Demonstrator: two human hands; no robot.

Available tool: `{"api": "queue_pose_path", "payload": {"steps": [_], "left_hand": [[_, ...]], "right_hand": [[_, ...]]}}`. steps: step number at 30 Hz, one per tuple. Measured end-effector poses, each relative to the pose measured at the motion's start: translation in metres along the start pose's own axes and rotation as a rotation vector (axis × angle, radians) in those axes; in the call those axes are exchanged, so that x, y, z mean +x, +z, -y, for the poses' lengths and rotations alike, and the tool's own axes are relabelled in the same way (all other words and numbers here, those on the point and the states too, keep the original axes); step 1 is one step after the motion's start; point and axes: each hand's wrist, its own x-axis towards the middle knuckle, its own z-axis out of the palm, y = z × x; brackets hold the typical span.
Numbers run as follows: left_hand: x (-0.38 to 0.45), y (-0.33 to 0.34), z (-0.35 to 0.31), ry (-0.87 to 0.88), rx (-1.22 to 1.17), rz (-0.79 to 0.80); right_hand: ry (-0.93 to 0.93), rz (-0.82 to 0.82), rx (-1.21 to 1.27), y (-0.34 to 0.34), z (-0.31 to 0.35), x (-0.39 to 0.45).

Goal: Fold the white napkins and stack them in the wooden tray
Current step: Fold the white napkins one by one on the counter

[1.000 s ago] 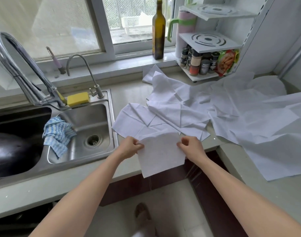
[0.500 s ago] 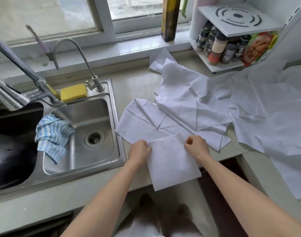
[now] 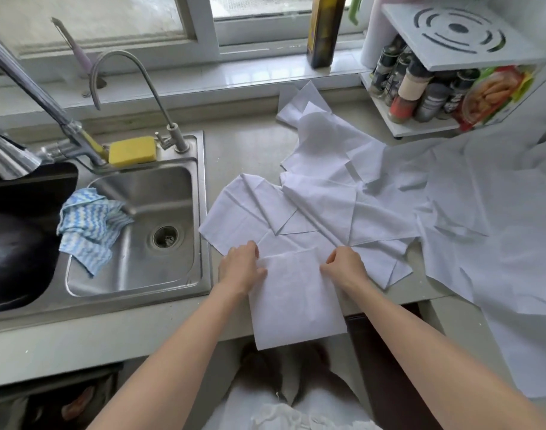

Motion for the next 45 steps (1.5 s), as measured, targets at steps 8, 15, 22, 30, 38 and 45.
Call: {"api": "queue_pose_path", "payload": {"steps": [8, 15, 22, 30, 38, 45], "left_hand": [[0.011, -0.020, 0.015, -0.010, -0.160, -0.168], [-0.004, 0.012, 0.002, 0.327, 0.102, -0.344], [-0.020, 0.063, 0.010, 0.321, 0.352, 0.007], [-0.034, 0.037, 0.024, 0.486, 0.373, -0.038], [-0.057, 0.054, 0.019, 0.478, 0.262, 0.029], [-0.058, 0.052, 0.006, 0.417, 0.279, -0.117]], "right_hand": [[-0.176, -0.040, 0.238, -0.008, 0.019, 0.014], [-0.575, -0.244, 0.038, 0.016, 0.018, 0.009], [-0.942, -0.003, -0.421, 0.029, -0.031, 0.012], [-1.273, -0.068, -0.682, -0.003, -0.038, -0.012], [-1.217, 0.029, -0.886, -0.001, -0.035, -0.020], [-1.035, 0.168, -0.726, -0.007, -0.020, -0.004]]}}
